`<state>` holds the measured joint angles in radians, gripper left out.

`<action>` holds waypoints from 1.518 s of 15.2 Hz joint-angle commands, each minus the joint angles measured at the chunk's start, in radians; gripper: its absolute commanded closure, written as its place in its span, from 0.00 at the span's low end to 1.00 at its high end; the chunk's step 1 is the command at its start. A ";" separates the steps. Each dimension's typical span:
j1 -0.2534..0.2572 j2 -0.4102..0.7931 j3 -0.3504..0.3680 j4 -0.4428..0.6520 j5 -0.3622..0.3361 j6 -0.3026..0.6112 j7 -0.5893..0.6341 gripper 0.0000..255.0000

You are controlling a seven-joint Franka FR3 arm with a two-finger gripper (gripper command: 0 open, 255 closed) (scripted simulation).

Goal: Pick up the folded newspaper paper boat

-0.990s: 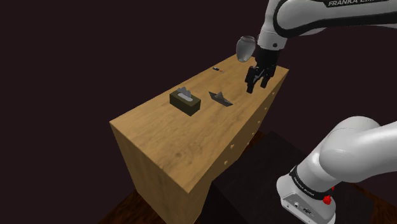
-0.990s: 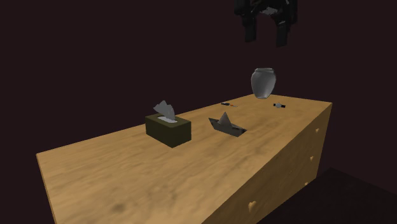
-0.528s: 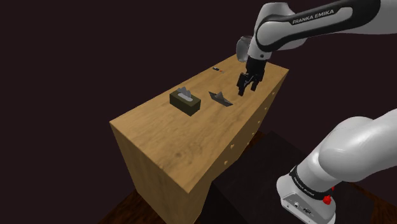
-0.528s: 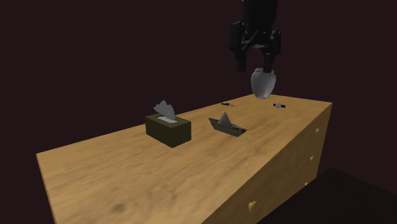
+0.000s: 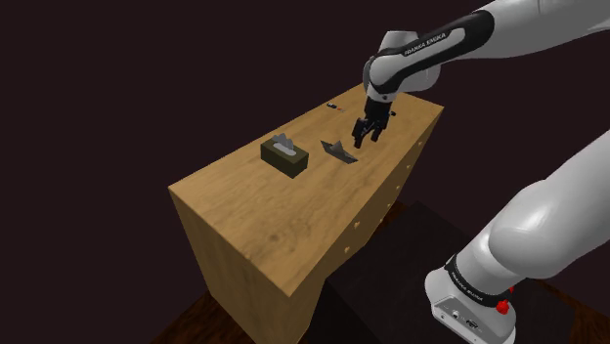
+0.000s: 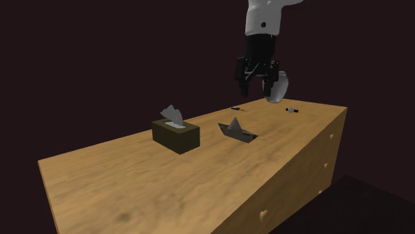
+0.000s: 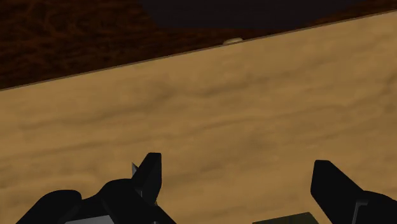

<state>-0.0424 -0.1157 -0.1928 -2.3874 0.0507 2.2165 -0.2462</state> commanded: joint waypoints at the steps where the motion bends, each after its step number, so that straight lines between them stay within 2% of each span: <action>1: -0.004 0.083 -0.014 0.045 0.024 0.043 -0.043 0.00; 8: -0.042 0.357 -0.022 0.232 0.132 0.141 -0.183 0.00; 15: -0.111 0.628 0.011 0.484 0.216 0.171 -0.286 0.00; 23: -0.124 0.704 0.030 0.490 0.241 0.240 -0.308 0.00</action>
<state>-0.1637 0.5717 -0.1667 -1.9031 0.2876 2.4461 -0.5500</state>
